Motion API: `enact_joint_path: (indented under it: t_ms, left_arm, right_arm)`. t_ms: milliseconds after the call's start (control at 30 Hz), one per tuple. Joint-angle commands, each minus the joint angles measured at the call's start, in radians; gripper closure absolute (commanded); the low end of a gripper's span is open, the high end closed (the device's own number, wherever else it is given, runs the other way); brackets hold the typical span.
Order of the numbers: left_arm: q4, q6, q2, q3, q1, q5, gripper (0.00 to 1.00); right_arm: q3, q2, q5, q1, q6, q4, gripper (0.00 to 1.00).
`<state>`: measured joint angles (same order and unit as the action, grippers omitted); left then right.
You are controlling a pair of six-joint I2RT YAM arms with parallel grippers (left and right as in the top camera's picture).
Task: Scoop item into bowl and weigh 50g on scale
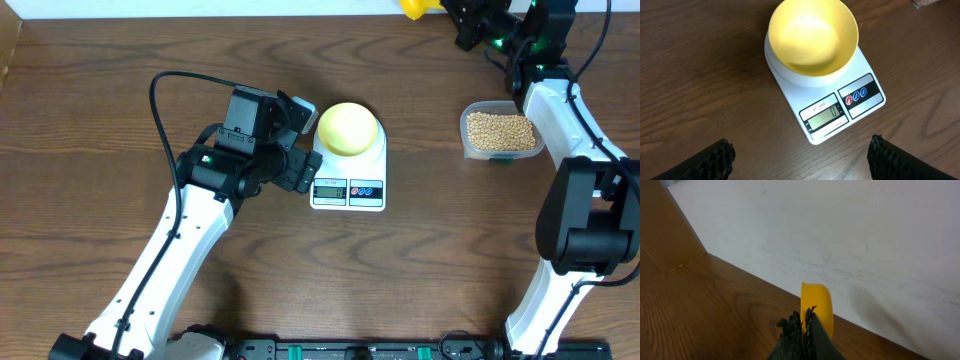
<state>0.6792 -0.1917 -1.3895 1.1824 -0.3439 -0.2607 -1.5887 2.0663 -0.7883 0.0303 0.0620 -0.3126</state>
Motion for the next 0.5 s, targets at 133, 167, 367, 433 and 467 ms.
enact_joint_path:
  t_ms: [133, 167, 367, 433, 467]
  left_arm:
    - [0.000, -0.017, 0.002, -0.003, 0.003, -0.008, 0.13]
    - [0.000, -0.018, 0.002, -0.003, 0.003, -0.008, 0.13]
    - [0.000, -0.017, 0.002, -0.003, 0.003, -0.008, 0.13]
    - [0.000, -0.018, 0.002, -0.003, 0.003, -0.008, 0.13]
    - [0.000, -0.018, 0.002, -0.003, 0.003, -0.008, 0.13]
  right_arm:
    - [-0.019, -0.005, 0.004, -0.006, -0.018, 0.000, 0.99]
    - [-0.019, -0.005, 0.004, -0.006, -0.018, -0.001, 0.99]
    - [-0.019, -0.005, 0.004, -0.006, 0.076, -0.039, 0.99]
    - [-0.019, -0.008, 0.004, -0.006, 0.097, -0.043, 0.99]
    - [-0.020, -0.008, 0.004, -0.006, 0.101, -0.043, 0.99]
